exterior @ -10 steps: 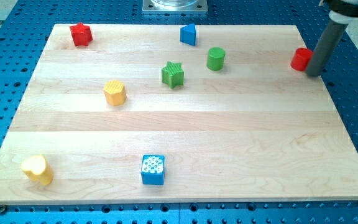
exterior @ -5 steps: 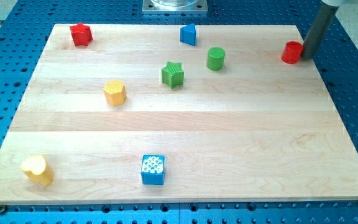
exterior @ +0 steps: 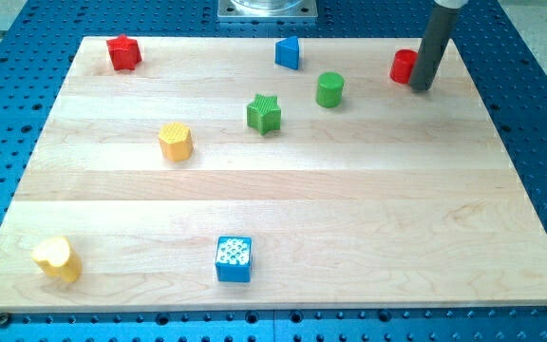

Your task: Move the red circle to the top right of the board

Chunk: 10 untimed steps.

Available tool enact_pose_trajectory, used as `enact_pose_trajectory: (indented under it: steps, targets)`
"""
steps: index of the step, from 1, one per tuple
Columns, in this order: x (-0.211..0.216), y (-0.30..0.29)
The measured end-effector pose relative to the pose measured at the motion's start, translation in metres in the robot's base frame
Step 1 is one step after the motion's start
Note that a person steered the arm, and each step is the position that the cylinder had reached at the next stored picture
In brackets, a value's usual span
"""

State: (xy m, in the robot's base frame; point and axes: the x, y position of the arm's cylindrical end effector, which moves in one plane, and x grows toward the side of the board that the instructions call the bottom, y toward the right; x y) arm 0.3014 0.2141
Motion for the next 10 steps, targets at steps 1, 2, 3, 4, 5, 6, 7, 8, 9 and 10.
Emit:
enact_pose_trajectory:
  steps: [1, 2, 3, 4, 5, 6, 7, 8, 9, 10]
  targets:
    - [0.002, -0.048]
    - [-0.022, -0.013]
    - [-0.041, 0.001]
    - [-0.026, 0.004]
    - [-0.02, 0.014]
    - [-0.041, 0.036]
    - [-0.041, 0.036]
    - [-0.041, 0.036]
    - [-0.043, 0.036]
    - [-0.046, 0.036]
